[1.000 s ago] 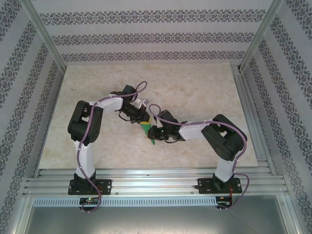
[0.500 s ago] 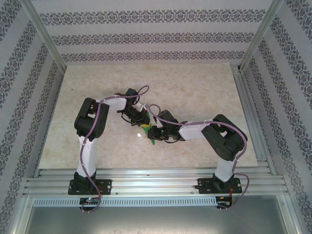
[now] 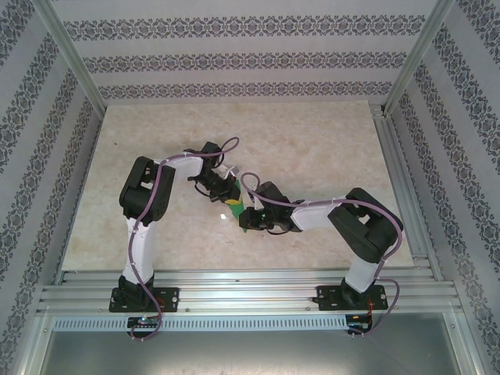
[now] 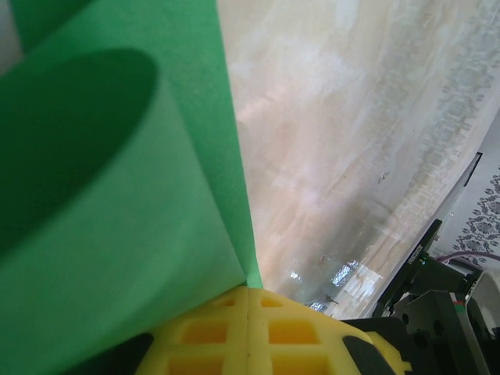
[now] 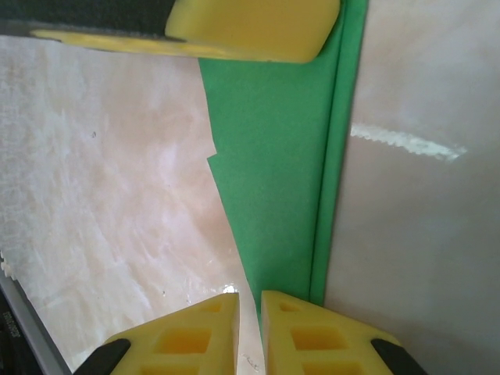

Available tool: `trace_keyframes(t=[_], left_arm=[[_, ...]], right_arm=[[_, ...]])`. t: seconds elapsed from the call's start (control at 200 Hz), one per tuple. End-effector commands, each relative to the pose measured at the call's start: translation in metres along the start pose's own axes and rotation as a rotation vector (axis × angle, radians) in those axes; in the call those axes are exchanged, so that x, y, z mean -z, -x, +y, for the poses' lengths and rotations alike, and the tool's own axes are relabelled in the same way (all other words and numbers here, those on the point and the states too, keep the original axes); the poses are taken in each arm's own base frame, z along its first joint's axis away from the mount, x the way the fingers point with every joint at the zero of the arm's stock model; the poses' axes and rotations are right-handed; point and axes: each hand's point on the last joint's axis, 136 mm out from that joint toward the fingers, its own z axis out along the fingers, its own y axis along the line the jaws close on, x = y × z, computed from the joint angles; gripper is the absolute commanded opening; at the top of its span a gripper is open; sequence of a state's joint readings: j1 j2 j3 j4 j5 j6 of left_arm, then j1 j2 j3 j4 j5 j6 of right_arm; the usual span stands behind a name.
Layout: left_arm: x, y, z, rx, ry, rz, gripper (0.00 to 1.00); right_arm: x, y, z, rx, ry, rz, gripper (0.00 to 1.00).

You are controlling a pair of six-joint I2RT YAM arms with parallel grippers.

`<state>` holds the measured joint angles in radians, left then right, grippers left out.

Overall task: Fold a paper plane with a square sheet of paper (fold left side to right side)
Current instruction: Fold the wing for the fifth time at the center of the table.

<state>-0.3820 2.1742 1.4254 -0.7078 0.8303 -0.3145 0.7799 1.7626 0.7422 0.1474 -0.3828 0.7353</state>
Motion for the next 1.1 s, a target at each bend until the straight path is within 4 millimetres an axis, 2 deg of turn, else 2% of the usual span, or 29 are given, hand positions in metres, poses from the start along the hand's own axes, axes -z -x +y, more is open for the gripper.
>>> trace_keyframes(t=[0.0, 0.4, 0.55, 0.649, 0.739, 0.814, 0.929, 1.094], left_arm=[[-0.012, 0.006, 0.046, 0.023, 0.147, -0.011, 0.00], [-0.012, 0.006, 0.051, 0.028, 0.154, -0.009, 0.00], [-0.012, 0.006, 0.048, 0.021, 0.145, -0.007, 0.00], [-0.010, 0.004, 0.046, 0.011, 0.144, -0.003, 0.00], [-0.008, 0.004, 0.044, 0.002, 0.142, -0.003, 0.00], [-0.007, 0.004, 0.042, -0.001, 0.139, -0.007, 0.00], [-0.006, 0.004, 0.040, -0.002, 0.135, -0.008, 0.00], [-0.005, 0.003, 0.038, -0.006, 0.132, -0.011, 0.00]], right_arm=[[0.000, -0.060, -0.016, -0.025, -0.046, 0.192, 0.16], [0.004, -0.080, -0.010, 0.006, -0.044, 0.233, 0.16], [0.013, -0.084, -0.007, 0.003, -0.030, 0.239, 0.16], [0.030, -0.067, 0.012, 0.019, 0.013, 0.189, 0.17], [0.049, -0.034, 0.026, 0.013, 0.070, 0.101, 0.18], [0.057, -0.011, 0.032, 0.013, 0.099, 0.047, 0.18], [0.049, 0.008, 0.038, 0.027, 0.106, 0.036, 0.18], [0.023, 0.021, 0.036, 0.020, 0.096, 0.042, 0.17]])
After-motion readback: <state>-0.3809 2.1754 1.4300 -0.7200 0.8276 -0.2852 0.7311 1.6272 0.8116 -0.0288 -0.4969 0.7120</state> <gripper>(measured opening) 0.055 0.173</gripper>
